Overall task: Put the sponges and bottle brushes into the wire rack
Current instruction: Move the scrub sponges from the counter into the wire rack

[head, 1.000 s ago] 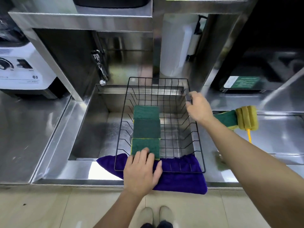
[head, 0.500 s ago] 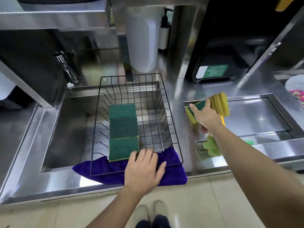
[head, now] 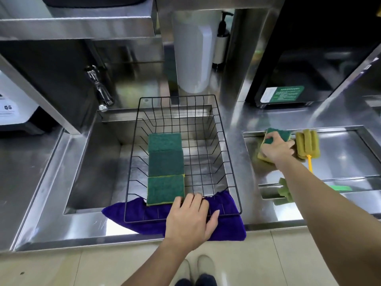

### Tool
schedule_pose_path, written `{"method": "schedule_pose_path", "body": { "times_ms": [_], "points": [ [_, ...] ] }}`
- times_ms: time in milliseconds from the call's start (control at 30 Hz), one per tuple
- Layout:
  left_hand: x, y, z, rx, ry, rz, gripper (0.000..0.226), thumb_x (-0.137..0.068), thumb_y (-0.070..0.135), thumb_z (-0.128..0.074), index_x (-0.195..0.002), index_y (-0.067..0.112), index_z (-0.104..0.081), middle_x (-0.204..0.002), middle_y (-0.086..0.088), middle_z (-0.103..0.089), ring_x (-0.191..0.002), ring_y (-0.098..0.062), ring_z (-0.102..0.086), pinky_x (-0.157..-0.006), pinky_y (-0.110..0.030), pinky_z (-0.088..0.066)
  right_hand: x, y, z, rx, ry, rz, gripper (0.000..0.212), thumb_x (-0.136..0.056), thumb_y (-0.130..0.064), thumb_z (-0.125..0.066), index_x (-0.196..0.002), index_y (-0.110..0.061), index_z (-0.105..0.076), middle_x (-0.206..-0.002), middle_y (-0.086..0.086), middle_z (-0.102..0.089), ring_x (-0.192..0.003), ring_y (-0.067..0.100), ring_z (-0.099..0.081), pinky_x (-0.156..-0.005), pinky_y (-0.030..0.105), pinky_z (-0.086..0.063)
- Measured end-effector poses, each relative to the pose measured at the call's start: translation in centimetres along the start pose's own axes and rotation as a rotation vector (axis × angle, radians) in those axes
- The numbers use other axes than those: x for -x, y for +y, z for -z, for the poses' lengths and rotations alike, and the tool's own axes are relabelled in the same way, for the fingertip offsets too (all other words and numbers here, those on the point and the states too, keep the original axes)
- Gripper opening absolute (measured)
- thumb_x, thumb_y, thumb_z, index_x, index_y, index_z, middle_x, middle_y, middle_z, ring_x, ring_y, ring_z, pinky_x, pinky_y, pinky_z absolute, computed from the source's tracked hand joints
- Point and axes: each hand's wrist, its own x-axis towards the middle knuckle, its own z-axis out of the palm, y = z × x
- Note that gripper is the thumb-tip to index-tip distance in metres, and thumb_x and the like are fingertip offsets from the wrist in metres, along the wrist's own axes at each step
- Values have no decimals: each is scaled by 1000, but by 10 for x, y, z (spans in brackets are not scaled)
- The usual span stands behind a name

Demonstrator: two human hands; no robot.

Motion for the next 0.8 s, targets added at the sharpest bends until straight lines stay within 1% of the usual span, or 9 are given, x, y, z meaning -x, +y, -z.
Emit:
{"method": "schedule_pose_path", "body": {
  "times_ms": [67, 133, 200, 267, 367, 467, 567, 667, 800],
  "points": [
    [0, 0, 0, 5, 13, -4, 39, -88, 43, -45, -69, 13, -61, -77, -5, -64, -67, -23, -56, -59, -34, -46, -4, 5, 7, -41, -33, -23, 40, -73, -14, -51, -109, -32, -50, -135, 17, -26, -120, 41, -31, -104, 51, -31],
    [0, 1, 0, 16, 25, -2, 39, -88, 42, -46, -67, 13, -61, -75, -4, -63, -66, -23, -56, -58, -34, -46, -5, 6, 11, -119, -78, -64, 40, -73, -30, -61, -111, -29, -49, -138, 15, -26, -124, 41, -30, -105, 55, -28],
    [0, 1, 0, 22, 34, 1, 39, -88, 42, -46, -66, 12, -60, -73, -4, -63, -65, -23, -56, -56, -33, -46, -5, 4, 11, -90, -64, -87, 58, -72, -45, -67, -120, -22, -43, -138, 17, -27, -124, 44, -34, -104, 54, -29],
    [0, 1, 0, 23, 37, 2, 39, -88, 42, -46, -66, 12, -60, -72, -4, -62, -64, -23, -56, -56, -33, -46, -1, 2, 6, -25, 11, -90, 73, -71, -36, -73, -128, -14, -31, -135, 20, -30, -121, 45, -38, -99, 53, -34],
    [0, 0, 2, 22, 25, 15, 40, -88, 42, -46, -67, 12, -61, -72, -4, -62, -63, -23, -55, -55, -33, -46, 5, -1, 0, -212, 147, -58, 83, -67, -26, -76, -128, -7, -22, -132, 22, -37, -119, 42, -42, -96, 50, -38],
    [-1, 0, 3, 42, 26, 37, 40, -88, 44, -46, -69, 12, -61, -72, -3, -61, -63, -22, -55, -56, -33, -47, 11, -21, 10, -587, 268, 57, 78, -64, -25, -76, -124, -2, -31, -123, 19, -52, -109, 33, -54, -83, 34, -47],
    [3, -3, 4, 64, 55, 45, 40, -90, 43, -45, -73, 11, -62, -75, -3, -62, -67, -23, -56, -61, -35, -46, 18, -49, 24, -758, 205, 176, 61, -63, -24, -76, -114, -1, -51, -111, 14, -62, -97, 28, -63, -65, 25, -49],
    [8, -20, 5, -14, 81, 102, 40, -91, 43, -44, -72, 11, -60, -72, -4, -61, -67, -24, -56, -68, -37, -38, 31, -71, 20, -744, 146, 365, 71, -67, -24, -74, -127, -11, -39, -125, 11, -48, -105, 20, -52, -85, 29, -44],
    [10, -31, 4, -70, 85, 163, 41, -90, 44, -46, -68, 12, -58, -64, -3, -56, -62, -23, -52, -63, -38, -38, 48, -93, -6, -579, 77, 590, 82, -71, -22, -72, -139, -26, -27, -126, 6, -38, -109, 12, -38, -95, 25, -33]
  ]
}}
